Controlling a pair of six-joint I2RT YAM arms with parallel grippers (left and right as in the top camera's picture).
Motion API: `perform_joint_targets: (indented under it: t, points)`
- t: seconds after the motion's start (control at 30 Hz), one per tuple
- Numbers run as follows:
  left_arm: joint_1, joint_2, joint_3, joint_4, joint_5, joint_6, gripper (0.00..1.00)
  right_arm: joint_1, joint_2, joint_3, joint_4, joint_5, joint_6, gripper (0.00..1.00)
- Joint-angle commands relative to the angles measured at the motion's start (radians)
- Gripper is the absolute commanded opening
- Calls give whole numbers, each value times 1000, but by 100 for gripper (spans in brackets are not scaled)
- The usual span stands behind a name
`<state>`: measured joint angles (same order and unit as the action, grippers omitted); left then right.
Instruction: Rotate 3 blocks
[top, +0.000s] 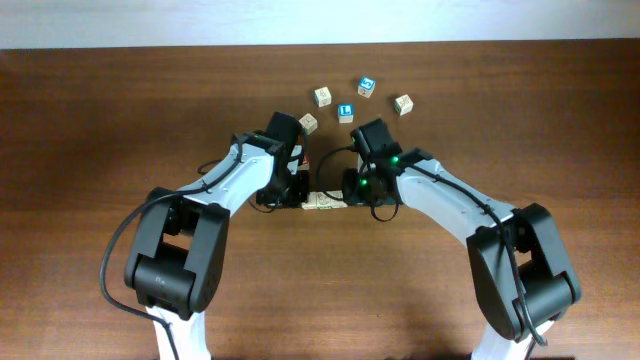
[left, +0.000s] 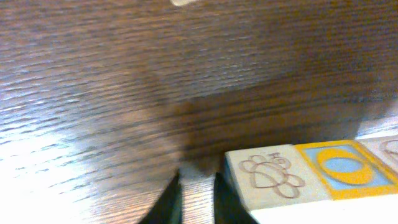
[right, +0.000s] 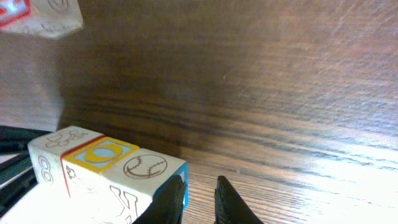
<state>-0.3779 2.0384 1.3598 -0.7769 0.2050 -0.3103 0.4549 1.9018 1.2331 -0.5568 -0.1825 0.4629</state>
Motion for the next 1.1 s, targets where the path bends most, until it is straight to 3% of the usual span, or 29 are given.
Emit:
perform_joint_targets:
  t: [0.0, 0.2, 0.53, 0.63, 0.87, 1.07]
  points:
    - [-20, 9, 17, 0, 75, 18, 27, 17, -16, 65, 4, -76, -17, 22]
    - [-20, 9, 17, 0, 75, 18, 16, 16, -4, 59, -34, -29, -1, 28]
    - [-20, 9, 17, 0, 56, 18, 6, 15, 75, 59, -42, -21, 2, 28]
    - [-20, 9, 17, 5, 36, 17, 6, 15, 75, 59, -42, -18, 7, 32]
    - [-20, 9, 18, 14, -20, 12, 20, -24, 75, 59, -77, 12, 51, 36]
    - [-20, 9, 20, 16, -76, -22, 19, -45, 75, 59, -125, 84, 118, 36]
